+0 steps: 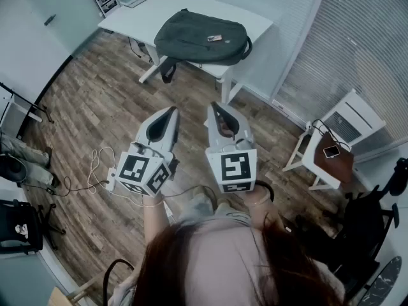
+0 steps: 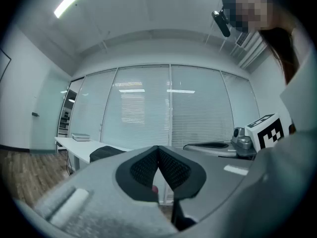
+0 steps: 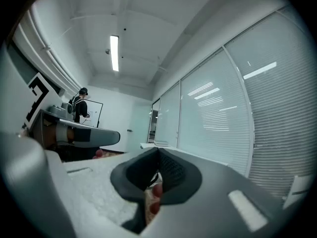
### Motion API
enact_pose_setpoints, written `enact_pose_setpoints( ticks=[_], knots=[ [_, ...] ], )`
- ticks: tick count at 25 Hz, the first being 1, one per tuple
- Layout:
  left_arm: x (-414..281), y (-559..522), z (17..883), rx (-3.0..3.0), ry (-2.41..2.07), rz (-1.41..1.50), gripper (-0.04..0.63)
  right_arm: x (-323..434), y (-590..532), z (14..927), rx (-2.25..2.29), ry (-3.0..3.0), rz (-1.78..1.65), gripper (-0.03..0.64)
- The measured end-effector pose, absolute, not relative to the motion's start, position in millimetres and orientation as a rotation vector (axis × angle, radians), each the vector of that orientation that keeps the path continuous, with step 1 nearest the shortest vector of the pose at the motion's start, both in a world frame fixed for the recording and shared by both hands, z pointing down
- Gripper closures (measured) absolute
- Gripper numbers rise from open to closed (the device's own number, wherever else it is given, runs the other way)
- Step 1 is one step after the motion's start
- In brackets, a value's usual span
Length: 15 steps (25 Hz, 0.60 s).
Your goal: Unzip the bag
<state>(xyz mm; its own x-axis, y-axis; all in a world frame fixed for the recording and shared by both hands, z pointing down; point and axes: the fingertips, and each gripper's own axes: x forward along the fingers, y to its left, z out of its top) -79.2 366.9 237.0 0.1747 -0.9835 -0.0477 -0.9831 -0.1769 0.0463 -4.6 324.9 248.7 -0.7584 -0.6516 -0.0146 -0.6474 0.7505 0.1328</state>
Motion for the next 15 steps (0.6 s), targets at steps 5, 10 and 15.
enact_pose_setpoints(
  ticks=[5, 10, 15],
  knots=[
    [-111, 355, 241, 2.449, -1.964, -0.09, 0.592, -39, 317, 249, 1.13, -2.887, -0.22, 0.614],
    [-134, 343, 241, 2.498, -1.899, -0.11, 0.592, -64, 311, 250, 1.172, -2.86, -0.243, 0.614],
    [-143, 334, 249, 2.545, -1.827, -0.095, 0.592, -80, 304, 258, 1.218, -2.812, -0.253, 0.614]
  ],
)
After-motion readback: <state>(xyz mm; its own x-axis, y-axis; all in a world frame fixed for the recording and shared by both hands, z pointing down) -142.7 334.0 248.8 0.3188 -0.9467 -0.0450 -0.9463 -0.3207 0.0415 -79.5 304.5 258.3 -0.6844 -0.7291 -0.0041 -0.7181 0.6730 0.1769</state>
